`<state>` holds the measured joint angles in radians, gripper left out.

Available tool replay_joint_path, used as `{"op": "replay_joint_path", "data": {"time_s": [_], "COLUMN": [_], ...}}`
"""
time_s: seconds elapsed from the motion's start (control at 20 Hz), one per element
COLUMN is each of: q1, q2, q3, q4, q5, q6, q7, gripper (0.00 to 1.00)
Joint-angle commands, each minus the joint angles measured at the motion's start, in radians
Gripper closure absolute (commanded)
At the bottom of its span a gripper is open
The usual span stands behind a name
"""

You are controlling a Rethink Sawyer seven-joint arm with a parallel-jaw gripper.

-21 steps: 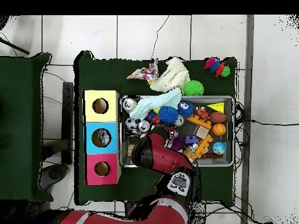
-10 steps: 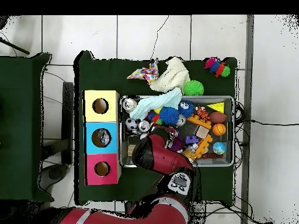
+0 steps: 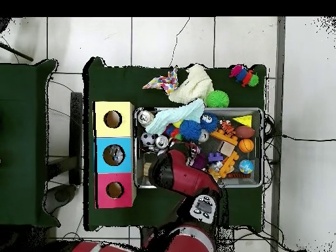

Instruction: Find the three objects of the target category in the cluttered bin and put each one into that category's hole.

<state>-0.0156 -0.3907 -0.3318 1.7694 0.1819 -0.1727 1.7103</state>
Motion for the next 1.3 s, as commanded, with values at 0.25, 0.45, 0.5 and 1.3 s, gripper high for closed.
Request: {"op": "replay_joint_path", "data": {"time_s": [0.25, 0.45, 0.5, 1.3], "q1": [-0.093, -0.13, -0.139, -0.187], "q2": [-0.203, -0.232, -0.237, -0.265], "q3": [0.01, 0.049, 0.061, 0.138], "q4": [-0.206, -0.237, -0.249, -0.271], "q5": [-0.086, -0.154, -0.175, -0.325], "q6": [0.642, 0.709, 0.721, 0.776], "q7": [-0.081, -0.12, -0.135, -0.081], "gripper": [1.0, 1.0, 1.0, 1.0]}}
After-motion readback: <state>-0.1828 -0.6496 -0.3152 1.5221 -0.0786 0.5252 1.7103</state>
